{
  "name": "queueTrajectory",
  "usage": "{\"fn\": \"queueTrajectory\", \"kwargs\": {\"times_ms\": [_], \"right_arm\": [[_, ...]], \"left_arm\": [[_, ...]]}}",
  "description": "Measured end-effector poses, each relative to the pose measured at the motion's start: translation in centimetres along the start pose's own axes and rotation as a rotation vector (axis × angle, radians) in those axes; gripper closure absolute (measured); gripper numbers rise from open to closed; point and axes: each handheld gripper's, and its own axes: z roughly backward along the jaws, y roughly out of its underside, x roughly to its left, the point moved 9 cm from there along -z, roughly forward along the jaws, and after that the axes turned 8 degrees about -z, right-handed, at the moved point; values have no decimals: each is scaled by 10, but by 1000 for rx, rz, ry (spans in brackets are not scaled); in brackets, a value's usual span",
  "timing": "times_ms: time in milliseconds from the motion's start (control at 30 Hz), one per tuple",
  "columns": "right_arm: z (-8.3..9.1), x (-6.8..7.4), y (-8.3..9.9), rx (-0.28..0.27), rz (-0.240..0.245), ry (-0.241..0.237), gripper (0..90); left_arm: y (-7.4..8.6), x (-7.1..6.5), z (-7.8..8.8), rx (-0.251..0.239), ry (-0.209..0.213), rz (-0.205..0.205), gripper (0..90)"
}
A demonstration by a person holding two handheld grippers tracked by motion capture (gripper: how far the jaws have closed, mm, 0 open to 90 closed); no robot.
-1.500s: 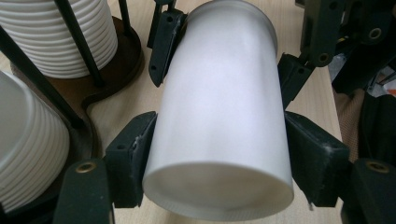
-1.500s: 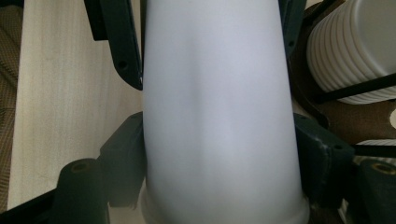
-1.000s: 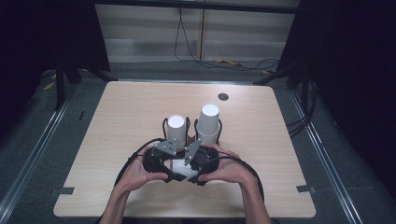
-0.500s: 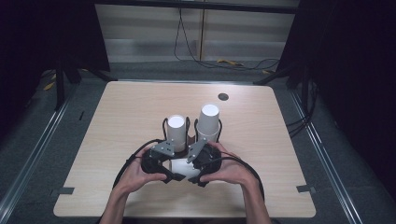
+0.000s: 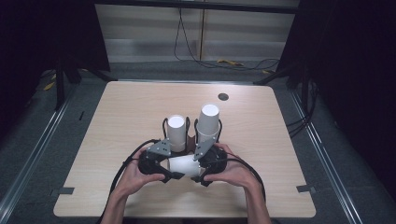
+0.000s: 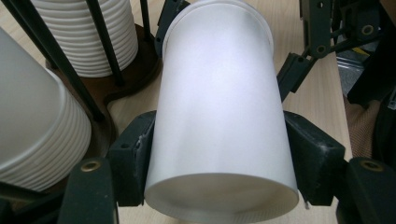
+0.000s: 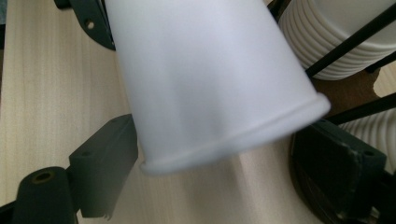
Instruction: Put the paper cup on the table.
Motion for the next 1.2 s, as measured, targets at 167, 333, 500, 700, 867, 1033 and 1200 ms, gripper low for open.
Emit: {"fn": "queueTrajectory", "kwargs": {"times_ms": [167,333,500,700,867,1033,1200], "right_arm": [[-1,-1,5,-20,-24,3,145],[-3,-1,10,-23,-45,16,145],[-1,-2,12,-49,-61,22,149],[-1,-4,21,-80,-111,60,163],[0,-3,25,-134,-153,52,161],[2,0,26,-220,-184,34,156],[6,1,26,-287,-207,20,150]], "left_arm": [[3,-1,2,-40,-9,32,327],[2,0,5,-62,-23,36,323],[1,1,9,-87,-37,35,323],[3,3,10,-124,-55,53,323],[4,4,11,-146,-60,59,323],[3,4,11,-189,-70,55,323],[6,4,10,-212,-74,61,323]]}}
